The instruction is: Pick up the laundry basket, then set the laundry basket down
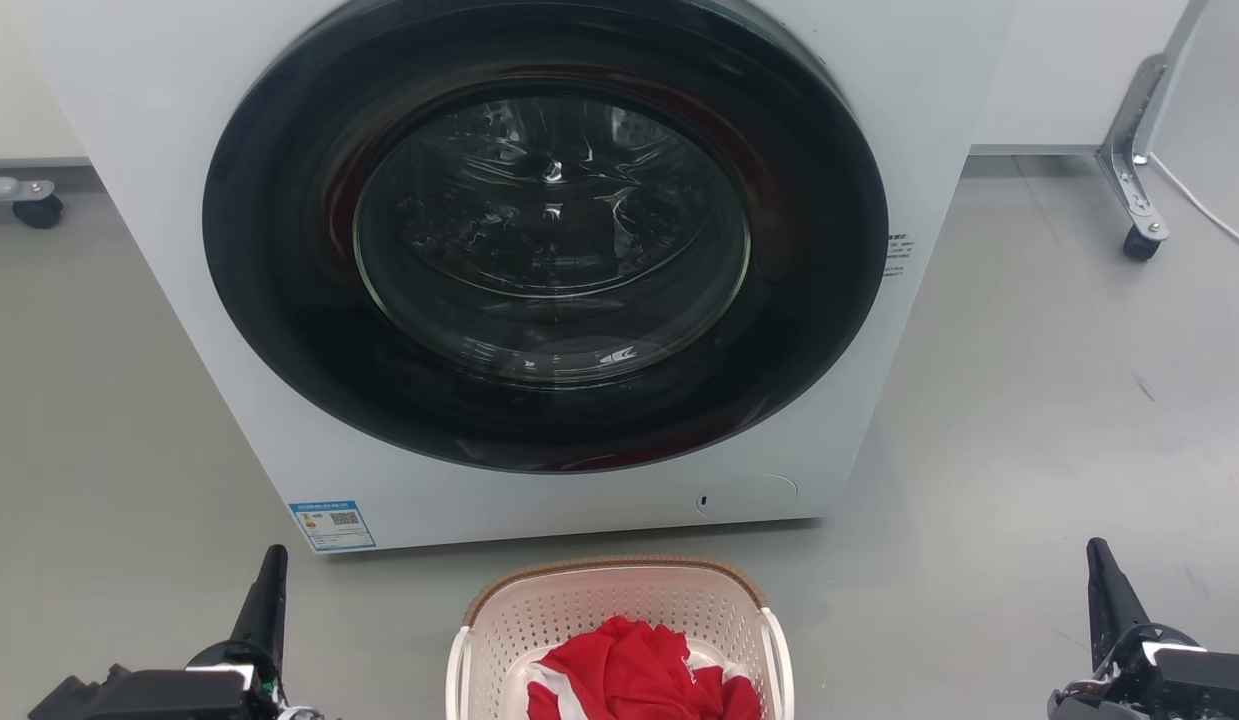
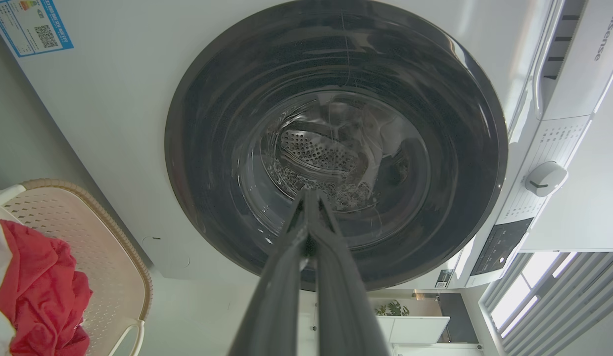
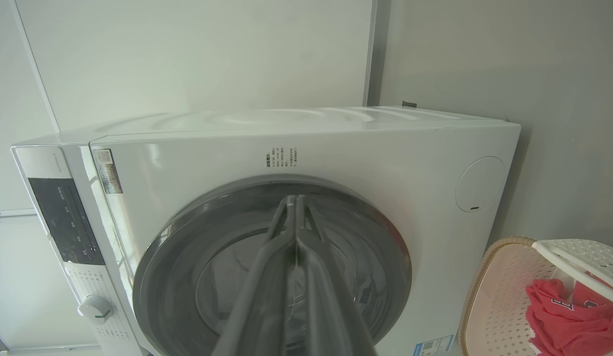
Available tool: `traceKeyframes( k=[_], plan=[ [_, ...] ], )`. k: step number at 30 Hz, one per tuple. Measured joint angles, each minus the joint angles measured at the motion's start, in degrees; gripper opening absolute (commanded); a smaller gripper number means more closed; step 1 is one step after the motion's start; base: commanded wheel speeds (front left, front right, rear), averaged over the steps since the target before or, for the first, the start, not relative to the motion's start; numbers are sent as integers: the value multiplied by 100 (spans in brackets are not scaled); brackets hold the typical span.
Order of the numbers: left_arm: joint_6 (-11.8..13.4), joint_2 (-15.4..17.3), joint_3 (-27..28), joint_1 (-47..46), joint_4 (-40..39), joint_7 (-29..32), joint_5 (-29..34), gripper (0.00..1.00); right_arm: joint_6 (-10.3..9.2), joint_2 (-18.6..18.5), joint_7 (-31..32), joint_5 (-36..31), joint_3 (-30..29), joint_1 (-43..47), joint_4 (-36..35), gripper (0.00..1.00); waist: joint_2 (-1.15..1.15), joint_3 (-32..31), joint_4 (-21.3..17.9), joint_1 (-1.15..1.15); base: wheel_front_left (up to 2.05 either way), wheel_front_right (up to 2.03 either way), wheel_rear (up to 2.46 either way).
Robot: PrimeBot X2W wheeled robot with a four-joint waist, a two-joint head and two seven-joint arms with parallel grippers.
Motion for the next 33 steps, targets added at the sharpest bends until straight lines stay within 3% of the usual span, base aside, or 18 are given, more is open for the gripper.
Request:
traceKeyframes(
  k=[5,6,7,8,23,33],
  plan=[
    [0,0,0,0,0,0,0,0,0,0,0,0,0,0,0,0,0,0,0,0,0,0,0],
    [3,-4,-8,23,41,0,1,100,-2,7,-1,-1,7,15,45,100,0,0,0,0,0,0,0],
    [8,-15,-12,64,104,0,1,0,-9,19,-1,-1,12,49,107,0,0,0,0,0,0,0,0],
    [8,-29,-16,122,153,0,1,100,-10,35,-1,-1,18,102,163,100,0,0,0,0,0,0,0],
    [16,-40,-222,143,154,-192,33,100,-19,65,-202,-205,97,182,120,100,0,-4,-9,0,0,0,0],
    [16,55,-491,53,75,-466,686,100,-19,-62,-447,-825,293,165,-16,100,0,-6,-8,0,0,0,0]
  ],
)
